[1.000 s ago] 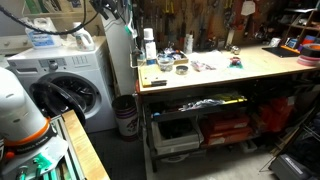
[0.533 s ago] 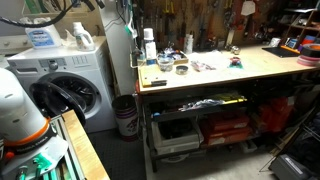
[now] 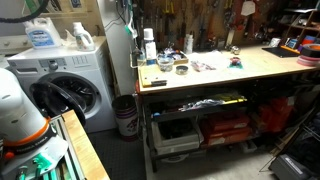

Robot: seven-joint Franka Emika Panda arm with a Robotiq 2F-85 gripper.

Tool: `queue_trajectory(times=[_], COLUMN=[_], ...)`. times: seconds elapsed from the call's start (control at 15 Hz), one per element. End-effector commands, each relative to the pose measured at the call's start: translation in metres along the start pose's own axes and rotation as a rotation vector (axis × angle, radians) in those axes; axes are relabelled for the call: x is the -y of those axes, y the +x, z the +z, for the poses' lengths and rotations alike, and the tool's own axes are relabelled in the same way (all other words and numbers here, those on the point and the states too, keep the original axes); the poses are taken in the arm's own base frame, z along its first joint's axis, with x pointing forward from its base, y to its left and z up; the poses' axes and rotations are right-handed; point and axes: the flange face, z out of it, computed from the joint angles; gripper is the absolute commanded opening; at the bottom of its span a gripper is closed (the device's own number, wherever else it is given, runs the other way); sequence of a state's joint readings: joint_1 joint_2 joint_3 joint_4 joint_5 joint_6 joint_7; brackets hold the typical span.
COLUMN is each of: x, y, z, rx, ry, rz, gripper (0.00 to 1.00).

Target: Hang the cleaning brush on the wire

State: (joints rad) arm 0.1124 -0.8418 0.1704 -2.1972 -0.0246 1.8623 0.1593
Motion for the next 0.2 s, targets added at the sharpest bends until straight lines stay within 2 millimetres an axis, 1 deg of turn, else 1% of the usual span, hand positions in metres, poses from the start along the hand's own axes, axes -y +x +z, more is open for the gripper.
queue_trajectory(times=[0.0,0.13], x=[0.0007,0.0023], y=[0.0004,0.0007], z=[-0.0005,0.0008], rx=[0.000,0.003], ry=[-0.001,-0.002], rz=[-0.001,-0.005], gripper=[1.00,1.00])
